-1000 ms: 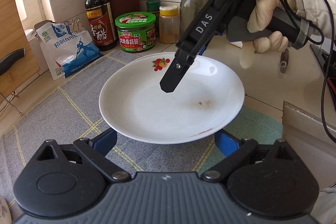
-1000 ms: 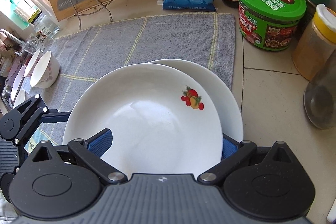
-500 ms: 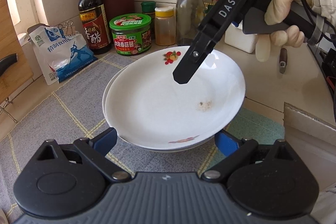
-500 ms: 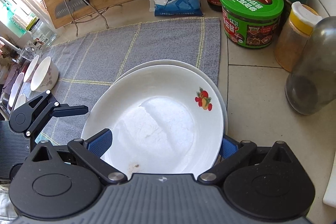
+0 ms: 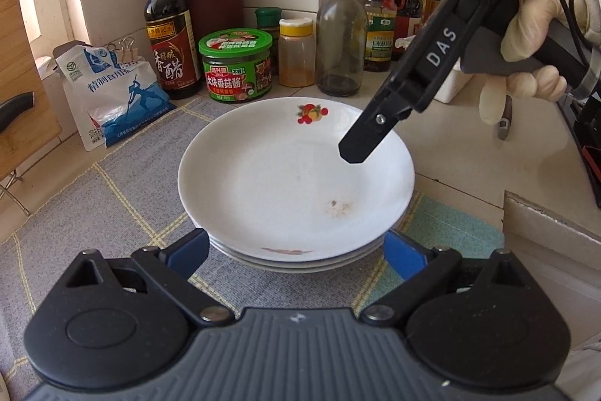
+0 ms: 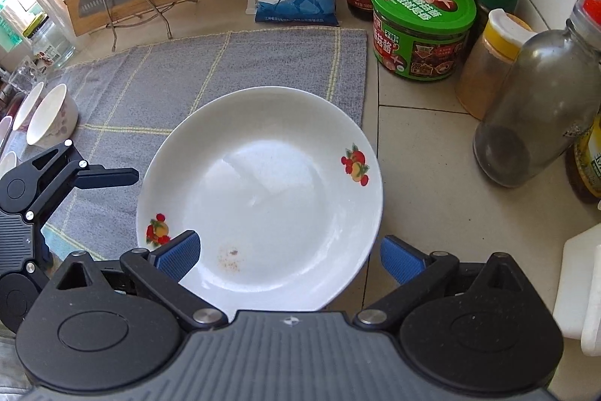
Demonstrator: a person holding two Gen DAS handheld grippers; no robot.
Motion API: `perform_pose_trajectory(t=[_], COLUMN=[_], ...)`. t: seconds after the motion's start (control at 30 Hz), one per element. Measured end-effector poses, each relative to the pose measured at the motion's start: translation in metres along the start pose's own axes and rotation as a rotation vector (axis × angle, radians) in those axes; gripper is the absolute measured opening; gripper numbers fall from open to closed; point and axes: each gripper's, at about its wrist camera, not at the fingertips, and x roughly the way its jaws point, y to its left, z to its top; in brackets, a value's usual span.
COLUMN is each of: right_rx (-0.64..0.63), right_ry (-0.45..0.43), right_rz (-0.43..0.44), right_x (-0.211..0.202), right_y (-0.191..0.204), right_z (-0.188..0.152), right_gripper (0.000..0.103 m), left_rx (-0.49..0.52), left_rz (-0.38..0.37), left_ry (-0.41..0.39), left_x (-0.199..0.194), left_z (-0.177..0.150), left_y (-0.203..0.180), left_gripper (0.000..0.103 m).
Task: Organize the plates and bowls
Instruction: 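Lower the plate onto the stack and open the right gripper, then move the right gripper to a plain white bowl and grasp its rim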
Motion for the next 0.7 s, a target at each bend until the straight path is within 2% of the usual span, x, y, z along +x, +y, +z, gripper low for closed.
perform_pose_trajectory(t=[0.07, 0.23, 0.37, 0.5, 0.6, 0.7], right_rx=[-0.018, -0.025, -0.092, -0.174, -0.207, -0.244], right_ry=[-0.027, -0.113, -0.173, -0.224, -0.278, -0.330], right_rz=[-0.045, -0.038, -0.115, -0.155, -0.144, -0.131], right_x=[-0.003, -0.006, -0.003, 0.002, 0.004, 0.007], right_y=[0.007, 0.029, 0.060, 0.094, 0.119, 0.144], right_z=[-0.001, -0.005, -0.011, -0.014, -0.013, -0.011], right_gripper=[0.103, 0.103, 0.103, 0.103, 0.103, 0.103], left_rx=[-0.010, -0.026, -0.083, -0.136, -0.187, -0.217], left_rz=[0.005, 0.043, 0.082, 0.160, 0.210, 0.293], left_ry=[-0.006, -0.017, -0.023, -0.038, -0.048, -0.053], left_x=[-0.005, -0.020, -0.039, -0.061, -0.079, -0.097], left_z=[0.000, -0.008, -0.019, -0.031, -0.043, -0.059], left_y=[0.001, 0.004, 0.012, 0.021, 0.027, 0.030], left_gripper=[0.099, 0.100, 0.100, 0.100, 0.100, 0.100])
